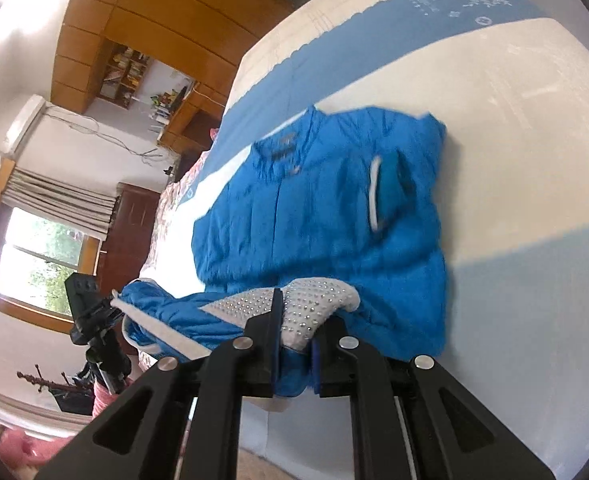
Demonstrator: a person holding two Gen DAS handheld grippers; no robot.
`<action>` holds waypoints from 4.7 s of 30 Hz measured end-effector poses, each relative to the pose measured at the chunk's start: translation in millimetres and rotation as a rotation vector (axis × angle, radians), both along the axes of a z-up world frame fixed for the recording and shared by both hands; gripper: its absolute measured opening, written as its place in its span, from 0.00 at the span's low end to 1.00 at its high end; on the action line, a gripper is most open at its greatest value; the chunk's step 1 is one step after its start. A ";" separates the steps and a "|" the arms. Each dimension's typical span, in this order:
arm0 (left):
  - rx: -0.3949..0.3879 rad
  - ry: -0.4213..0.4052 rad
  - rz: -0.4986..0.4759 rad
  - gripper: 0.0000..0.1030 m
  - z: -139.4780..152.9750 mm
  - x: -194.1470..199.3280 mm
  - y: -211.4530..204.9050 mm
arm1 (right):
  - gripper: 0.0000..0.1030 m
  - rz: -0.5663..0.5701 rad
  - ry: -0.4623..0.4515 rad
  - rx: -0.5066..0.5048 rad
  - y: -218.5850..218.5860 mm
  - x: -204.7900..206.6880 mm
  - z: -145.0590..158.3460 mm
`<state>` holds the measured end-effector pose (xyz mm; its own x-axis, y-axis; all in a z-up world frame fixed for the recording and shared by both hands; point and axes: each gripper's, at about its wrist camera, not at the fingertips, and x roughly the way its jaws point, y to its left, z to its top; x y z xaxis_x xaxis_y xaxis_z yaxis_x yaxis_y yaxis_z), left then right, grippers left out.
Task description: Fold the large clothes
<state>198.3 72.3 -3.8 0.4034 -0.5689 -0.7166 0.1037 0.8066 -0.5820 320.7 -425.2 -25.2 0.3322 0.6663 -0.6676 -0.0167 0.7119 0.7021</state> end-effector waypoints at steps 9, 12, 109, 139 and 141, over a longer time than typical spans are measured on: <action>-0.004 0.038 0.050 0.10 -21.2 100.1 -1.9 | 0.10 -0.029 0.054 0.013 -1.7 101.8 -22.6; 0.009 0.061 0.072 0.10 -34.2 133.6 -2.5 | 0.10 -0.044 0.072 0.010 -3.4 132.9 -33.4; 0.555 -0.112 -0.032 0.35 -108.1 93.0 -138.8 | 0.30 -0.037 -0.234 -0.600 150.8 86.7 -104.6; 0.507 -0.057 -0.063 0.34 -94.5 59.9 -131.3 | 0.29 0.013 -0.179 -0.459 137.2 47.9 -87.9; 0.476 -0.071 -0.031 0.39 -74.5 58.9 -116.6 | 0.40 -0.023 -0.207 -0.436 121.6 42.5 -69.4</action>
<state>257.2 -44.3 -78.3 0.4488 -0.1966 -0.8718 0.1581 0.9776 -0.1390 363.2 -303.7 -94.6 0.4986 0.3297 -0.8017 -0.1053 0.9410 0.3215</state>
